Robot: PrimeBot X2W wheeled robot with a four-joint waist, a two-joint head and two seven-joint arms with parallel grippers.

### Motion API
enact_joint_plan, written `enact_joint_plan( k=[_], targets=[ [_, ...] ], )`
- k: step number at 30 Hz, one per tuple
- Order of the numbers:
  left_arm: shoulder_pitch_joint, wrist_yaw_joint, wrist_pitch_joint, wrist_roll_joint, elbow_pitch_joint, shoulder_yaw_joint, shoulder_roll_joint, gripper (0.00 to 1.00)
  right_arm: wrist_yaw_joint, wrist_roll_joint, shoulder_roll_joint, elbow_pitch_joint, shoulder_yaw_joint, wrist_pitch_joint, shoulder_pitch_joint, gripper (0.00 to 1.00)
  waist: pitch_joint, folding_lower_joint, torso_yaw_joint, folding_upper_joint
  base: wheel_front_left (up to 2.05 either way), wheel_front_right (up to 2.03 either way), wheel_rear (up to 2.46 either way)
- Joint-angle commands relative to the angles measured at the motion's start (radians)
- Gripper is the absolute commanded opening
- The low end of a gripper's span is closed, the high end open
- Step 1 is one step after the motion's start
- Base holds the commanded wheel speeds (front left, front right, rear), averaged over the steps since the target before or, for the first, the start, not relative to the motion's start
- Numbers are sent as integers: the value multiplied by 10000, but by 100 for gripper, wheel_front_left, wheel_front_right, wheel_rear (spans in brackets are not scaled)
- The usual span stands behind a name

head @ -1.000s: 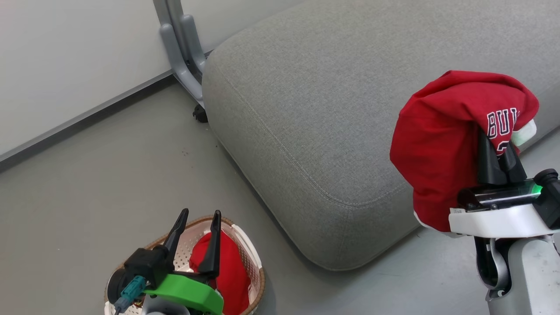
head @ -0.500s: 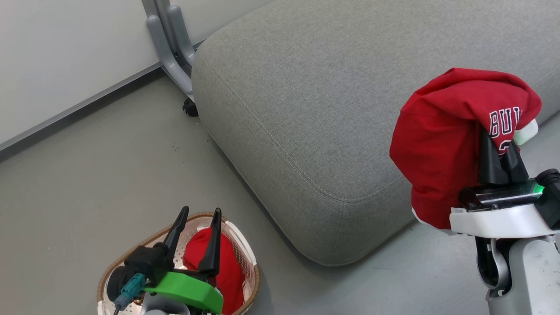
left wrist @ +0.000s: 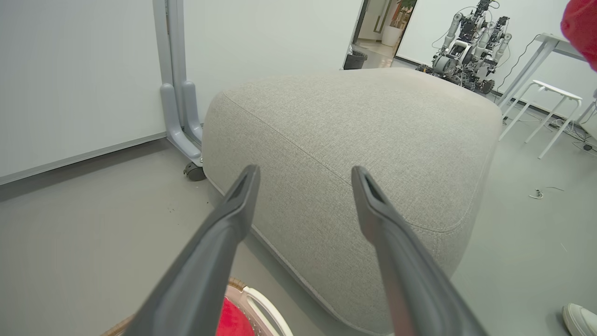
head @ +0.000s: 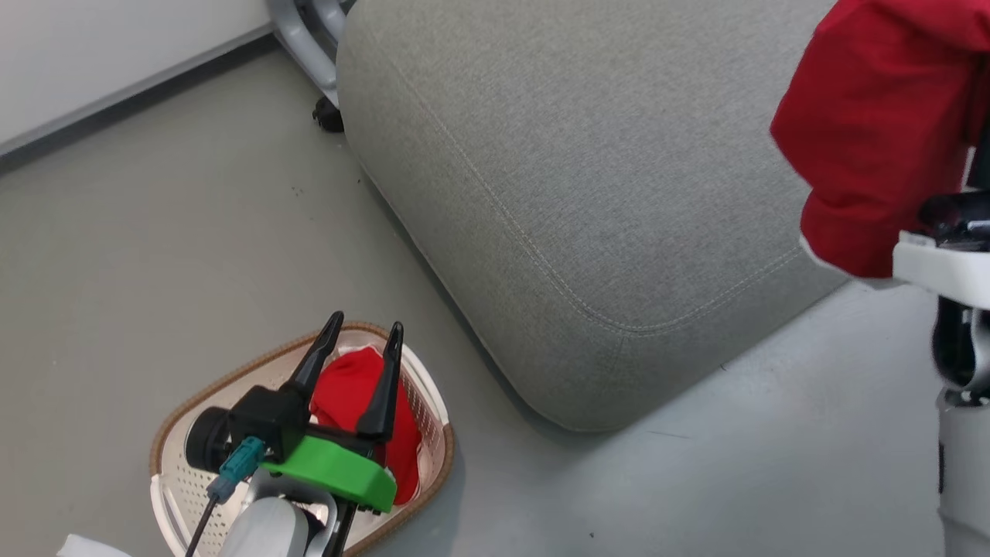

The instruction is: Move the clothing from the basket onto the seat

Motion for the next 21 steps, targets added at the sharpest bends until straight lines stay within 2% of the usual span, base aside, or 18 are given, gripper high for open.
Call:
enact_joint_plan(
  k=[1, 12, 21],
  targets=[
    [-415, -23, -5, 77, -71, -148, 192, 100, -14, -11, -173, -59, -94, -5, -446, 0, 1469, 0, 875, 0, 0, 0, 0],
    [-1927, -23, -5, 17, -252, -873, 689, 100, -14, 5, -1669, 974, -977, -5, -3731, 0, 3710, 0, 2024, 0, 0, 0, 0],
    [-2749, -23, -5, -175, -490, -1203, 537, 100, -14, -142, -2896, 2863, -1819, -5, -5290, 0, 4758, 0, 3079, 0, 0, 0, 0]
  ],
)
